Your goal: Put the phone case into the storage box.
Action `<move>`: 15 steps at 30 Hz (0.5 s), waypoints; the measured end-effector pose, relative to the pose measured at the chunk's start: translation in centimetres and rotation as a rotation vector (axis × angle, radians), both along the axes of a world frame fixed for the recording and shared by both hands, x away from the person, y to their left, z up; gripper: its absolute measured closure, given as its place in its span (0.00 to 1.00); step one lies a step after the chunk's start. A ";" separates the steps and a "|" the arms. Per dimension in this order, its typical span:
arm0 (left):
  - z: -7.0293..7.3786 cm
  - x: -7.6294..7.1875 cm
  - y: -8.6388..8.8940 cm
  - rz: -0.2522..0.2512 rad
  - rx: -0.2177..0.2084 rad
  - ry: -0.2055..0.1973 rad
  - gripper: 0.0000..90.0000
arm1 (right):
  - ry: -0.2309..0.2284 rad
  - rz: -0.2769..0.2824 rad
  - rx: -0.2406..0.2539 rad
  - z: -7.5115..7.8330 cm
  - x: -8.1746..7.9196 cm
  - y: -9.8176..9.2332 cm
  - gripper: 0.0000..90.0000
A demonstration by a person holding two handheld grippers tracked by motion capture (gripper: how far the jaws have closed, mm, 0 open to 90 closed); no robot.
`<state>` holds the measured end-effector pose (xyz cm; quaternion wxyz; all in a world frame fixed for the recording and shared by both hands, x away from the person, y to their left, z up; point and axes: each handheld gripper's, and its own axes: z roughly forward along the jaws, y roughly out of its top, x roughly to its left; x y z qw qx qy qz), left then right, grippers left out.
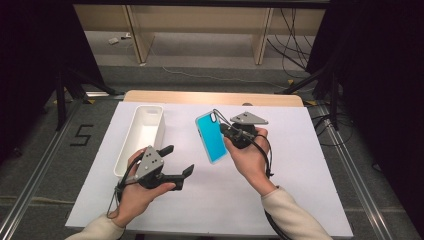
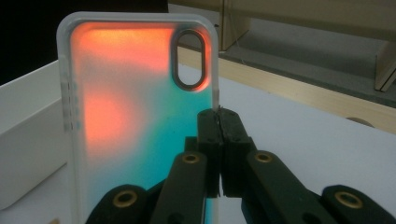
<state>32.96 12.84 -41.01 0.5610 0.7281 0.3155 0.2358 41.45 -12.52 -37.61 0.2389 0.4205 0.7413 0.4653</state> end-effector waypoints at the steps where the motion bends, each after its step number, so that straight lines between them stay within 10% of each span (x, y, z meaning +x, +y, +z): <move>1: 0.1 0.1 -0.1 0.001 0.002 -0.001 0.15 | -0.003 0.005 -0.002 0.0 0.0 -0.1 0.99; 15: 0.8 1.3 -1.7 0.021 0.002 0.003 0.20 | -0.018 -0.003 0.016 0.3 -0.5 0.2 0.99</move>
